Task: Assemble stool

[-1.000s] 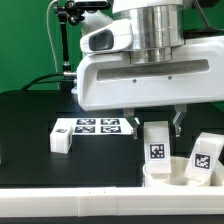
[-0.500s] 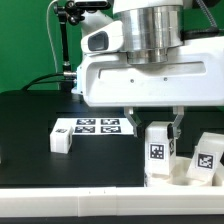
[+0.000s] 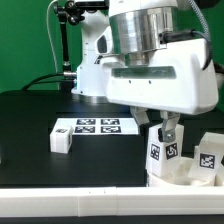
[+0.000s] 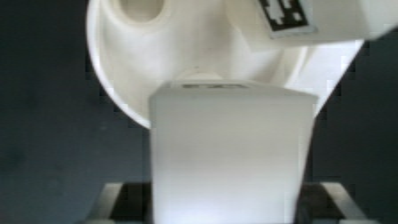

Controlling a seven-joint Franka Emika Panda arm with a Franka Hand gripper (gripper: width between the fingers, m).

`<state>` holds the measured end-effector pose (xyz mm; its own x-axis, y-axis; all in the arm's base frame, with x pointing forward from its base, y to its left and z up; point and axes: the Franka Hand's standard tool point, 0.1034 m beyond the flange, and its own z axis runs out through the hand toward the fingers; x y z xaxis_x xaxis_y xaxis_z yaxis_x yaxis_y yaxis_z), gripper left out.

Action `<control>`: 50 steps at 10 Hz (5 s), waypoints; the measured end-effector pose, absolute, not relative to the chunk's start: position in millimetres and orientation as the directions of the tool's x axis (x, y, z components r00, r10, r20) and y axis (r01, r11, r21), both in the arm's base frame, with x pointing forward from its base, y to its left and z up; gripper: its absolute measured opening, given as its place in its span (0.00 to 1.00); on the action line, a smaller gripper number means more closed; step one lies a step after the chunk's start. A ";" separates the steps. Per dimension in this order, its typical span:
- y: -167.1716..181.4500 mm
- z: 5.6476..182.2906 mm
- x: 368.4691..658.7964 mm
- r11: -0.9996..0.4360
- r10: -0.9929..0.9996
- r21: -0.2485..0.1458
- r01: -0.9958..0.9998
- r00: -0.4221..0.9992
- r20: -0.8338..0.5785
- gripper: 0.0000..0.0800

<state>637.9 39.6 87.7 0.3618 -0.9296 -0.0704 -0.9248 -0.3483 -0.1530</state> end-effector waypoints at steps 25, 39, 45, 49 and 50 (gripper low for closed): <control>77.7 100.3 640.2 -0.713 -0.681 -0.175 -0.679 0.730 -0.062 0.81; 71.8 94.9 641.5 -0.852 0.518 -0.027 0.522 0.850 0.097 0.81; 60.5 83.6 639.8 -0.614 0.789 0.030 0.788 0.612 0.060 0.81; 60.3 82.3 639.4 -0.613 0.790 0.028 0.790 0.611 0.057 0.51; 60.0 82.2 639.4 -0.614 0.789 0.028 0.789 0.612 0.057 0.43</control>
Offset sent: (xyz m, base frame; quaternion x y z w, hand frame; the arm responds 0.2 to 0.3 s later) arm -0.0035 0.0038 -0.0035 0.0150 -0.0087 0.2169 0.9761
